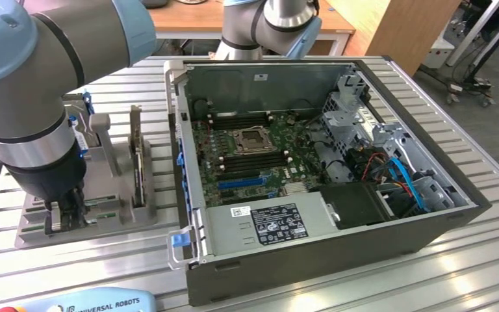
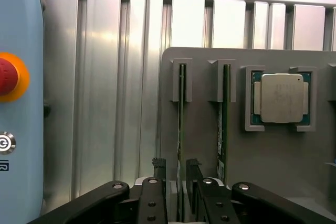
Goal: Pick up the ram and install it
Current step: 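Pick up the ram and move it above insertion slot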
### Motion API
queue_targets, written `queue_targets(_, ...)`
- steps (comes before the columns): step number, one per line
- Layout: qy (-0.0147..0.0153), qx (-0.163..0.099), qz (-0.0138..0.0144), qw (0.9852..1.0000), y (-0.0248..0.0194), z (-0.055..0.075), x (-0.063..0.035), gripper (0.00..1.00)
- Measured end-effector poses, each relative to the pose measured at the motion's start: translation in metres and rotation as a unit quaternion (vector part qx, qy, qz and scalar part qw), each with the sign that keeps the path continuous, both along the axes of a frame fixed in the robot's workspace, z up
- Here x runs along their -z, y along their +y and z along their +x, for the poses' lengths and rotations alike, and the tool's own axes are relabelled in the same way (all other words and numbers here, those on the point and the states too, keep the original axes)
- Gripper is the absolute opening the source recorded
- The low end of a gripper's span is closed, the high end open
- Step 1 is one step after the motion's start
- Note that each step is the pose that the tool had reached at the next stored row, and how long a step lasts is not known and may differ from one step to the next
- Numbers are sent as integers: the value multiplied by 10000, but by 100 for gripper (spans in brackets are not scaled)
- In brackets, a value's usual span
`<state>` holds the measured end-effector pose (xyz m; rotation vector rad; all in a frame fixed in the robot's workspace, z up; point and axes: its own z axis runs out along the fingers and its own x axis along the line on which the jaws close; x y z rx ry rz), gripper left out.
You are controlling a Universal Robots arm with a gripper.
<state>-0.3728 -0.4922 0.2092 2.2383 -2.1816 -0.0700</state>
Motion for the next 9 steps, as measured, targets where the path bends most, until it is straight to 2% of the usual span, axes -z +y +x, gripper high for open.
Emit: queue_targets(9,0,-1,7,10000,15,9,4,29)
